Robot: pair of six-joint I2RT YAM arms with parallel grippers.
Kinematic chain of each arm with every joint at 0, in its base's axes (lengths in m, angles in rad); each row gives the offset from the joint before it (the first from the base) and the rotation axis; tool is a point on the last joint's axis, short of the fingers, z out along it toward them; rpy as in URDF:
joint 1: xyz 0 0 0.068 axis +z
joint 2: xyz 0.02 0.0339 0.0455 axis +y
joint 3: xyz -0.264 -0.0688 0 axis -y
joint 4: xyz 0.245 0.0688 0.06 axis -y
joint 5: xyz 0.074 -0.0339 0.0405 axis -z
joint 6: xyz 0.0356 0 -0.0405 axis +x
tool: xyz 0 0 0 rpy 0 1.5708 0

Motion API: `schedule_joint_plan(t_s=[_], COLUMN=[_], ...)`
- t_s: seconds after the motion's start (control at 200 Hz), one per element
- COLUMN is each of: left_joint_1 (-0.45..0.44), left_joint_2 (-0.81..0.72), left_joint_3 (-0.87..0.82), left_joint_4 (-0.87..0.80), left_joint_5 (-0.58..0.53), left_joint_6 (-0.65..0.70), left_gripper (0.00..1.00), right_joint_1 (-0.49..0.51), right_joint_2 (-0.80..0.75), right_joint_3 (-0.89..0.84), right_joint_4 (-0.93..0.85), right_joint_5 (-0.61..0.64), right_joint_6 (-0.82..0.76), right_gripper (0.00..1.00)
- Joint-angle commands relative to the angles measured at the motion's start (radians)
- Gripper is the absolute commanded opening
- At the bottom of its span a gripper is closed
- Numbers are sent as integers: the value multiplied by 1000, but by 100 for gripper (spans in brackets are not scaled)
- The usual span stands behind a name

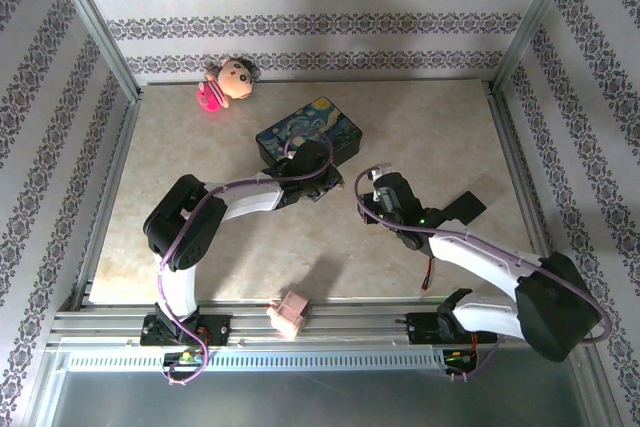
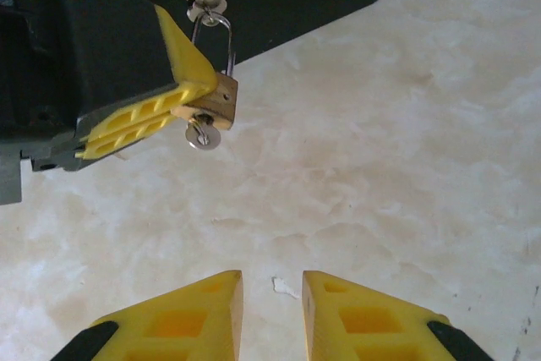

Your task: Unlock the padlock with the key

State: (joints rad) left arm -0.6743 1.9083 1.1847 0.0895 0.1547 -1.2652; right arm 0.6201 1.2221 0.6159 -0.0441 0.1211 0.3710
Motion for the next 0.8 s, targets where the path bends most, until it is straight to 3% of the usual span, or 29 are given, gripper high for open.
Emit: schedule_joint_plan(t_s=[0.0, 0.35, 0.795], left_joint_1=[-9, 2, 10], left_joint_2=[0, 21, 22], left_joint_3=[33, 32, 19], left_joint_4=[-41, -48, -37], left_joint_5=[49, 92, 132], left_joint_6=[-4, -40, -81], left_gripper=[0, 0, 0], right_joint_1=[9, -7, -21], right_joint_2=[42, 172, 250], right_joint_3=[54, 112, 133], right_joint_4=[-22, 63, 131], right_joint_5=[23, -106, -118], right_joint_6=[-72, -147, -193], right_gripper=[25, 24, 23])
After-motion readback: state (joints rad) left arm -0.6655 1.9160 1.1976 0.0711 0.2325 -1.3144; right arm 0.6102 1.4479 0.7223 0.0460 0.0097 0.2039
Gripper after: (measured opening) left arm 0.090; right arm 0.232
